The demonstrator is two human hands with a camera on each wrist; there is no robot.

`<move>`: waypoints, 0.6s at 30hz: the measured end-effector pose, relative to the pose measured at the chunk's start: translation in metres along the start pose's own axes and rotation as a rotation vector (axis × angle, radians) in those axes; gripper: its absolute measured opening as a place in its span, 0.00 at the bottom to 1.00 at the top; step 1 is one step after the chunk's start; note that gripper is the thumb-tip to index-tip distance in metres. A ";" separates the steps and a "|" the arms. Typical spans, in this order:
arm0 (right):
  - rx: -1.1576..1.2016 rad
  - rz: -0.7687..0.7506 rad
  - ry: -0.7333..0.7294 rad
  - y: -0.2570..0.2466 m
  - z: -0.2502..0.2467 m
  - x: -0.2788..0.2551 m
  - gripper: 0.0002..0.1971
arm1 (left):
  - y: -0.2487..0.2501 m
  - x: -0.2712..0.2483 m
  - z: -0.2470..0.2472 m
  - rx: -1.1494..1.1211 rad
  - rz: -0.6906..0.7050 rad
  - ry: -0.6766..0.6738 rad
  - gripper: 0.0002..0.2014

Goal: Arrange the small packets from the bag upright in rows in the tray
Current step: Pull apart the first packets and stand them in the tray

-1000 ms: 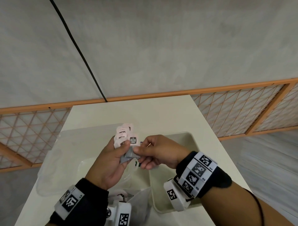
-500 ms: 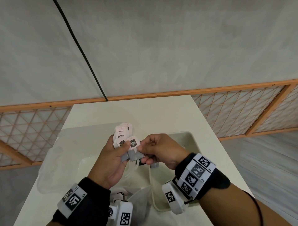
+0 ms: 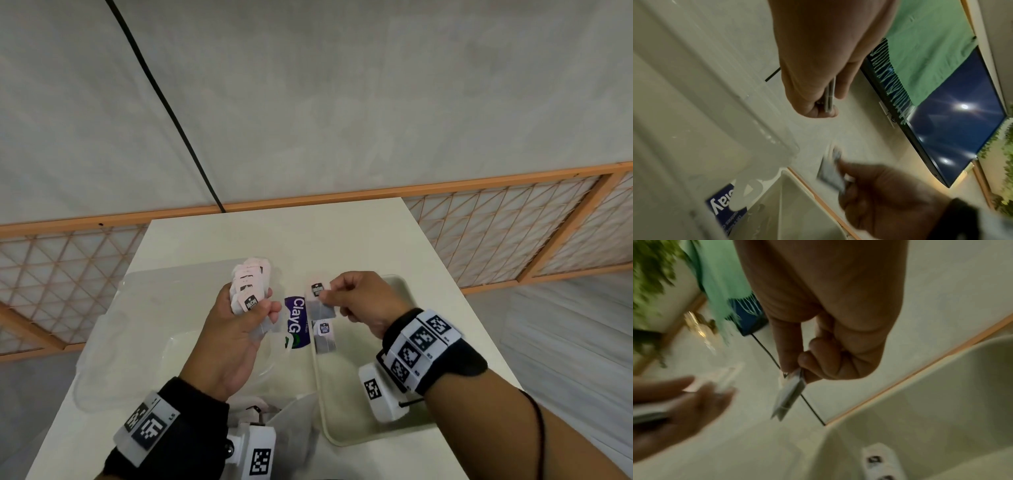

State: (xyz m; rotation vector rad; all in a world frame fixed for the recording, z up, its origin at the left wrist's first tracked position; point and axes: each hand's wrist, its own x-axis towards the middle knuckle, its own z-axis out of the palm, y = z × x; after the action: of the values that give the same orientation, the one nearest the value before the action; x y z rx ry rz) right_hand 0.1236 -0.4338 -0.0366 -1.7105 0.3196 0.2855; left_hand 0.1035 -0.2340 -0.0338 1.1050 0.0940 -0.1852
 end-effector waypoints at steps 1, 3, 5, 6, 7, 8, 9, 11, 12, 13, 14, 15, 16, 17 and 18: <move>-0.036 0.039 0.029 0.006 -0.005 0.008 0.09 | 0.001 0.000 -0.002 -0.009 -0.008 0.006 0.19; -0.139 0.139 0.025 0.020 -0.010 0.022 0.08 | 0.001 0.001 -0.005 -0.022 -0.020 0.019 0.18; -0.242 0.263 -0.041 0.034 -0.008 0.033 0.04 | 0.002 0.002 -0.006 -0.026 -0.032 0.025 0.18; -0.284 0.323 -0.070 0.040 -0.005 0.036 0.04 | 0.002 0.001 -0.006 -0.027 -0.039 0.027 0.17; -0.302 0.373 -0.084 0.047 -0.002 0.040 0.06 | 0.002 0.001 -0.006 -0.028 -0.045 0.029 0.17; -0.307 0.418 -0.091 0.053 0.002 0.044 0.08 | 0.002 0.001 -0.006 -0.028 -0.050 0.031 0.16; -0.299 0.452 -0.100 0.058 0.005 0.046 0.10 | 0.002 0.001 -0.006 -0.028 -0.056 0.036 0.16; -0.331 0.483 -0.111 0.066 0.011 0.051 0.11 | 0.002 0.001 -0.007 -0.026 -0.063 0.043 0.17; -0.362 0.484 -0.110 0.069 0.013 0.054 0.11 | 0.003 0.001 -0.008 -0.026 -0.064 0.047 0.17; -0.398 0.483 -0.116 0.071 0.016 0.056 0.12 | 0.003 0.001 -0.008 -0.025 -0.066 0.051 0.16; -0.424 0.488 -0.113 0.072 0.017 0.059 0.11 | 0.004 0.001 -0.009 -0.024 -0.067 0.055 0.16; -0.442 0.489 -0.107 0.071 0.018 0.060 0.09 | 0.004 0.001 -0.009 -0.023 -0.068 0.058 0.16; -0.470 0.492 -0.102 0.070 0.019 0.060 0.08 | 0.004 0.001 -0.009 -0.023 -0.070 0.059 0.16; -0.506 0.492 -0.097 0.068 0.020 0.060 0.09 | 0.004 0.001 -0.009 -0.022 -0.071 0.058 0.16; -0.540 0.494 -0.095 0.068 0.020 0.059 0.11 | 0.004 0.001 -0.009 -0.020 -0.072 0.055 0.16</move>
State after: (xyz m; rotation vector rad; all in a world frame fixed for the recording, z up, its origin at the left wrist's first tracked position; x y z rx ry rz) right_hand 0.1534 -0.4275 -0.1236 -2.1184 0.6377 0.8756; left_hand 0.1051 -0.2239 -0.0346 1.0874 0.1847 -0.2181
